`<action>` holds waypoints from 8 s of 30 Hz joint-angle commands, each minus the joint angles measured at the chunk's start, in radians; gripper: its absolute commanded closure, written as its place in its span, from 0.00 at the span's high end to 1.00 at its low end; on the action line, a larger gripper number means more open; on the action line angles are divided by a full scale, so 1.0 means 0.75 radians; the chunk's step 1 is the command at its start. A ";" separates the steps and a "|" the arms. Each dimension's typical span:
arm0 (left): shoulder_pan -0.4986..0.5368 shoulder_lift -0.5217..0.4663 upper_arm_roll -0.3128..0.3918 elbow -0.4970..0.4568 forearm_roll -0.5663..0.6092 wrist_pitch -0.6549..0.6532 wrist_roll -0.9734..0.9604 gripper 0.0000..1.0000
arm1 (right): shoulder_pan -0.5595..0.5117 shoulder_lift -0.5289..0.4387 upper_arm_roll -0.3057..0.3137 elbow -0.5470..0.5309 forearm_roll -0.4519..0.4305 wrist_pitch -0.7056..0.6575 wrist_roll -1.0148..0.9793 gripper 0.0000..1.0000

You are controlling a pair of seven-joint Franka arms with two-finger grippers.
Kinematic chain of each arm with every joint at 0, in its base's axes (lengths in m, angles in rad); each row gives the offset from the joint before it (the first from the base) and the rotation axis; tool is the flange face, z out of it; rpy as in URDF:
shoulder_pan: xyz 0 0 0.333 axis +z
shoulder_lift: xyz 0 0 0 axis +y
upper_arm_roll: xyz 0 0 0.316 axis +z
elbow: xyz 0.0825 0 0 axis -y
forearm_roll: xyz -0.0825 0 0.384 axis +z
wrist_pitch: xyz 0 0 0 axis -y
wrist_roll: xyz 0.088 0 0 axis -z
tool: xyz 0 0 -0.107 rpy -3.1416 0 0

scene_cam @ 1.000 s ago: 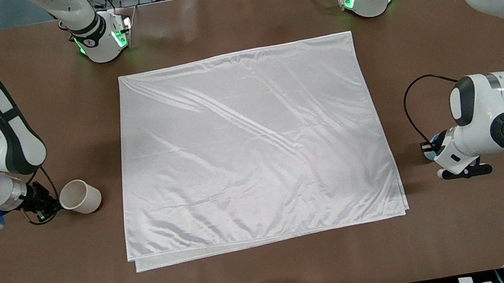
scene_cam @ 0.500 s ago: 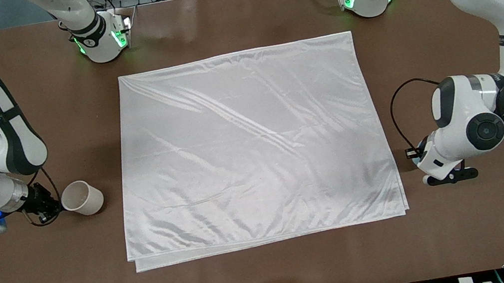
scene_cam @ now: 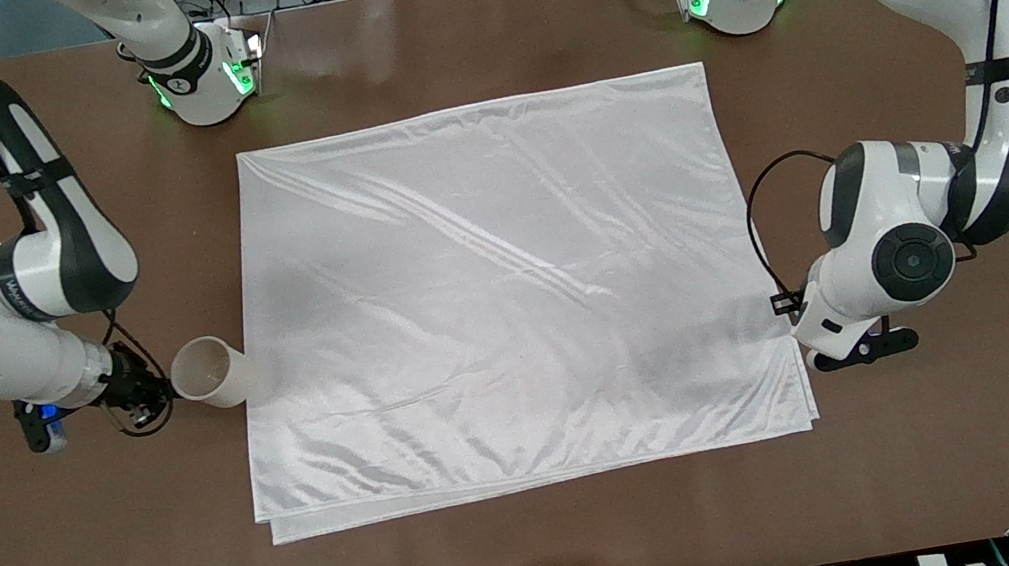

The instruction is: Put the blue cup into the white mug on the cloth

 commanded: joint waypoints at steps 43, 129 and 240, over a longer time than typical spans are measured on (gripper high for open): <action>0.027 -0.043 0.002 0.067 -0.085 -0.101 -0.031 0.00 | 0.437 0.450 0.514 0.454 -0.370 -0.221 1.262 0.00; -0.646 0.111 -0.006 0.362 -0.277 -0.035 -1.033 0.00 | 0.382 -0.024 0.322 0.542 -0.264 -0.534 0.479 1.00; -0.867 0.317 0.108 0.360 -0.242 0.210 -1.101 1.00 | 0.065 -0.452 -0.170 0.519 0.109 -0.826 -1.470 1.00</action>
